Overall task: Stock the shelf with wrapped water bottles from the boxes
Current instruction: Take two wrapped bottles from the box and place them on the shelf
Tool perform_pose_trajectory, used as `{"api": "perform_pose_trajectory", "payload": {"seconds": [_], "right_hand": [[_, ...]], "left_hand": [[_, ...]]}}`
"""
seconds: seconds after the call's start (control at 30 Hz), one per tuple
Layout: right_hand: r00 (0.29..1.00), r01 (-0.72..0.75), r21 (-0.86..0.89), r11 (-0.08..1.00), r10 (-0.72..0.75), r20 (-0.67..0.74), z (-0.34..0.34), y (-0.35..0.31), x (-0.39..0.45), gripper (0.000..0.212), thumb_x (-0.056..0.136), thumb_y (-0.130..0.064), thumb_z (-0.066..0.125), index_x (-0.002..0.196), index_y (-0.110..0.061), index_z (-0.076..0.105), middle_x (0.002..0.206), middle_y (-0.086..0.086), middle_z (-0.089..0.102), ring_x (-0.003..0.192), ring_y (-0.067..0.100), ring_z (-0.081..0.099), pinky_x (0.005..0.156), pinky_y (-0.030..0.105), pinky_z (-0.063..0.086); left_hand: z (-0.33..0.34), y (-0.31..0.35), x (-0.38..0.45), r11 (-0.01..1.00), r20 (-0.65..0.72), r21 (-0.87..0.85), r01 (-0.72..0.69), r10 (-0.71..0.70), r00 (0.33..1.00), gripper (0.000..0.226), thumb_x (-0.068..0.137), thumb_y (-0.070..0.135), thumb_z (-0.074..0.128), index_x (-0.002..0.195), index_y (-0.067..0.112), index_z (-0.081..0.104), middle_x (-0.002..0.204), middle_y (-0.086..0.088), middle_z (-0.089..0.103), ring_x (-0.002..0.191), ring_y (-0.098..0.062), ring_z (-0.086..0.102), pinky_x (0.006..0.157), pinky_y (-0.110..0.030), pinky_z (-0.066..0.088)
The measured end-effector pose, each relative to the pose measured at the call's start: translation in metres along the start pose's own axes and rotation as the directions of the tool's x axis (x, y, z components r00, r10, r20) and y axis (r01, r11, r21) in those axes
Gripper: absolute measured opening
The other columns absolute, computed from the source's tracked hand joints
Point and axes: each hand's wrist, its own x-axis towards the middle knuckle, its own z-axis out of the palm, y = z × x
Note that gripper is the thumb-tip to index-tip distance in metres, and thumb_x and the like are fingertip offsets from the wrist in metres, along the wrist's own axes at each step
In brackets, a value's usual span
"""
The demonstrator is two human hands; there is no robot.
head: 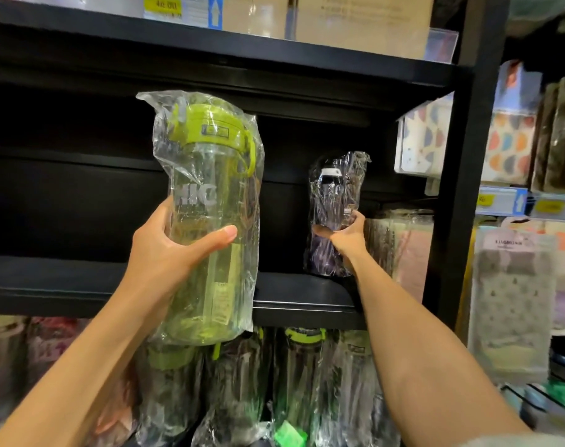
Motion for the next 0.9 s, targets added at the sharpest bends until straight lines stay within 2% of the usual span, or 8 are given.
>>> {"api": "perform_pose_trajectory", "payload": {"seconds": [0.17, 0.27, 0.43, 0.57, 0.63, 0.7, 0.8, 0.9], "right_hand": [[1.000, 0.006, 0.024, 1.000, -0.007, 0.023, 0.002, 0.008, 0.007, 0.096, 0.067, -0.021, 0.085, 0.142, -0.017, 0.025, 0.123, -0.001, 0.044, 0.110, 0.017, 0.048, 0.089, 0.030, 0.042], [0.998, -0.038, 0.083, 0.996, 0.033, 0.053, 0.006, 0.011, 0.016, 0.107, 0.059, -0.017, 0.088, 0.143, -0.014, 0.021, 0.120, -0.003, 0.037, 0.119, 0.019, 0.042, 0.106, 0.041, 0.037], [0.996, -0.066, 0.070, 0.995, 0.062, 0.058, 0.012, 0.013, 0.020, 0.112, 0.055, -0.019, 0.089, 0.143, -0.012, 0.021, 0.129, 0.006, 0.044, 0.126, 0.027, 0.042, 0.109, 0.041, 0.034], [0.995, -0.072, -0.068, 0.995, 0.068, -0.067, 0.008, 0.000, 0.012, 0.145, 0.036, -0.065, 0.086, 0.150, -0.016, 0.011, 0.152, 0.009, 0.027, 0.140, 0.027, 0.027, 0.114, 0.047, 0.026], [0.984, -0.003, -0.226, 0.974, -0.038, -0.176, 0.003, -0.014, -0.006, 0.117, 0.067, -0.053, 0.079, 0.150, -0.008, 0.010, 0.156, 0.012, 0.015, 0.144, 0.027, 0.014, 0.118, 0.044, 0.016], [0.940, 0.196, -0.352, 0.915, -0.277, -0.197, -0.004, -0.030, -0.036, 0.080, 0.087, -0.033, 0.065, 0.147, -0.003, 0.021, 0.154, 0.013, 0.019, 0.143, 0.027, 0.017, 0.117, 0.039, 0.017], [0.858, 0.493, -0.408, 0.768, -0.507, 0.082, -0.014, -0.034, -0.087, 0.045, 0.097, -0.025, 0.048, 0.138, -0.008, 0.041, 0.143, 0.006, 0.040, 0.135, 0.019, 0.032, 0.110, 0.025, 0.024], [0.773, 0.634, -0.488, 0.600, -0.477, 0.418, -0.023, -0.017, -0.122, 0.044, 0.100, -0.033, 0.039, 0.141, -0.016, 0.042, 0.146, -0.003, 0.039, 0.141, 0.013, 0.025, 0.115, 0.027, 0.018]], "left_hand": [[0.008, 0.004, 0.000, 1.000, 0.013, -0.020, -0.018, 0.018, 1.000, 0.090, 0.051, 0.051, 0.083, 0.131, 0.030, 0.049, 0.120, 0.012, 0.062, 0.110, -0.007, 0.059, 0.090, -0.026, 0.046], [0.011, 0.006, 0.000, 0.999, 0.014, -0.047, -0.017, 0.017, 1.000, 0.088, 0.050, 0.052, 0.085, 0.129, 0.032, 0.051, 0.118, 0.012, 0.063, 0.109, -0.009, 0.060, 0.095, -0.035, 0.047], [0.007, -0.004, 0.004, 0.999, -0.003, -0.039, 0.018, -0.018, 1.000, 0.104, 0.042, 0.063, 0.084, 0.134, 0.034, 0.044, 0.128, 0.011, 0.057, 0.118, -0.013, 0.055, 0.099, -0.042, 0.045], [0.001, -0.005, 0.008, 0.998, 0.003, -0.027, 0.062, -0.062, 0.998, 0.117, 0.035, 0.070, 0.082, 0.137, 0.032, 0.041, 0.134, 0.006, 0.053, 0.121, -0.019, 0.053, 0.100, -0.045, 0.044], [0.002, 0.000, 0.010, 0.998, 0.006, -0.020, 0.061, -0.061, 0.998, 0.117, 0.034, 0.071, 0.082, 0.137, 0.032, 0.041, 0.134, 0.006, 0.053, 0.120, -0.020, 0.053, 0.099, -0.045, 0.045], [0.005, 0.004, 0.017, 0.997, 0.002, -0.020, 0.080, -0.080, 0.997, 0.117, 0.034, 0.071, 0.081, 0.136, 0.031, 0.042, 0.133, 0.005, 0.054, 0.118, -0.019, 0.055, 0.098, -0.043, 0.046], [0.022, 0.007, 0.029, 0.982, 0.050, -0.098, 0.159, -0.155, 0.987, 0.102, 0.038, 0.059, 0.084, 0.128, 0.022, 0.052, 0.117, 0.004, 0.064, 0.107, -0.015, 0.062, 0.095, -0.041, 0.048], [0.044, 0.004, 0.044, 0.948, 0.116, -0.199, 0.249, -0.230, 0.966, 0.068, 0.056, 0.041, 0.082, 0.115, 0.014, 0.061, 0.100, -0.001, 0.071, 0.091, -0.013, 0.068, 0.088, -0.036, 0.053]]}}
